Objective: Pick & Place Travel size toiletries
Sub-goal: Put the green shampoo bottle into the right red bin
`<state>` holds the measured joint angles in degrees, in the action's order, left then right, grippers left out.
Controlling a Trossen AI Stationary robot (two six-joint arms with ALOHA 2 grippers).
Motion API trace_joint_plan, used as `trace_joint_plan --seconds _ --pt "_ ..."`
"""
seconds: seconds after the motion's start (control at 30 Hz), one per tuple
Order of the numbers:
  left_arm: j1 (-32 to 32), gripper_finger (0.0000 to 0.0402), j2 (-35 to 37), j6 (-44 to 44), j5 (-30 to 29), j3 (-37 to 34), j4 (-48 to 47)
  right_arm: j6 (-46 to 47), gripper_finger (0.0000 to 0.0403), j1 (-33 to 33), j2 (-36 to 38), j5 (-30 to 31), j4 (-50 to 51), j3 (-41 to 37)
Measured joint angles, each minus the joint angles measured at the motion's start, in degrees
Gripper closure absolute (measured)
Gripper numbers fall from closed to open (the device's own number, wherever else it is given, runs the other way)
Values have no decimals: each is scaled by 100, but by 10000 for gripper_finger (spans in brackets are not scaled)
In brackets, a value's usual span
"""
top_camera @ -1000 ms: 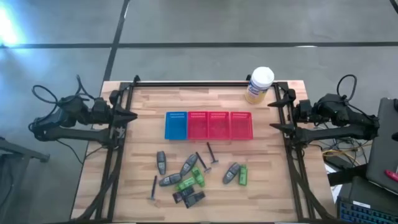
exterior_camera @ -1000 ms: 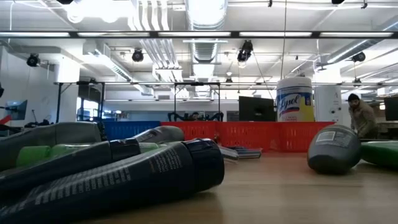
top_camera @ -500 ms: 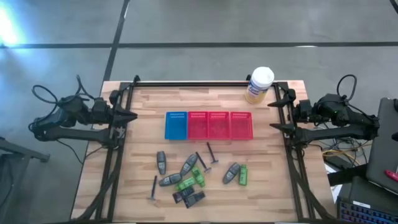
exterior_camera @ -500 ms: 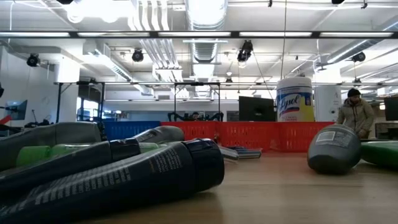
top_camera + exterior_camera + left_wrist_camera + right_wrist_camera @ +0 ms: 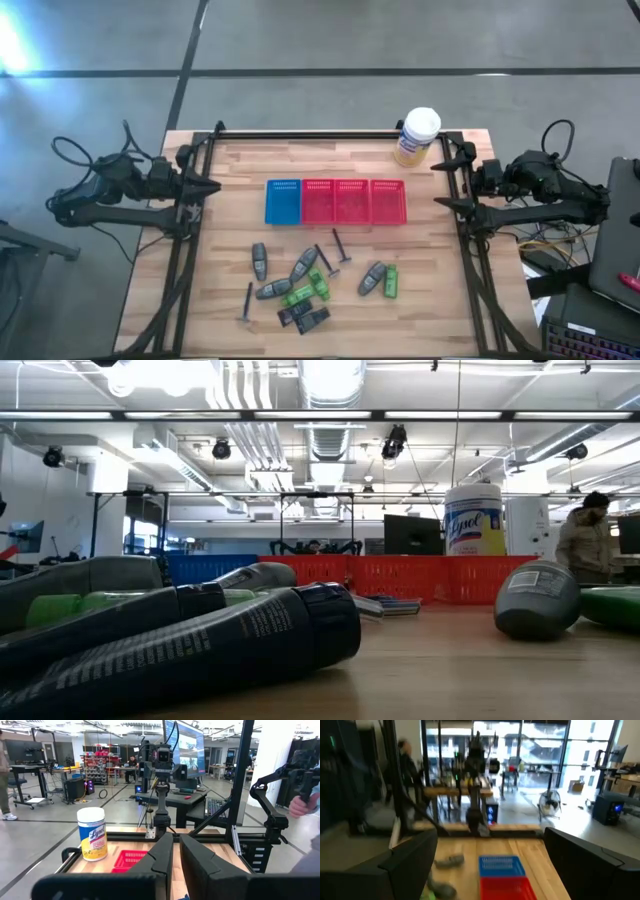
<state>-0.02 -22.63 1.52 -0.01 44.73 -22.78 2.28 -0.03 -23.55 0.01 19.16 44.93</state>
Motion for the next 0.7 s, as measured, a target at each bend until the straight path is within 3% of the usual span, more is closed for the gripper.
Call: trace_joint_plan --seconds 0.33,0.5,0.7 --pt "-1 360 0 -1 2 0 -1 2022 39 0 -75 7 -213 4" --pt "1 360 -1 0 2 0 -1 1803 39 0 -232 994 -315 2" --pt "1 360 -1 -1 2 0 -1 3294 39 -13 -433 1390 -418 -2"
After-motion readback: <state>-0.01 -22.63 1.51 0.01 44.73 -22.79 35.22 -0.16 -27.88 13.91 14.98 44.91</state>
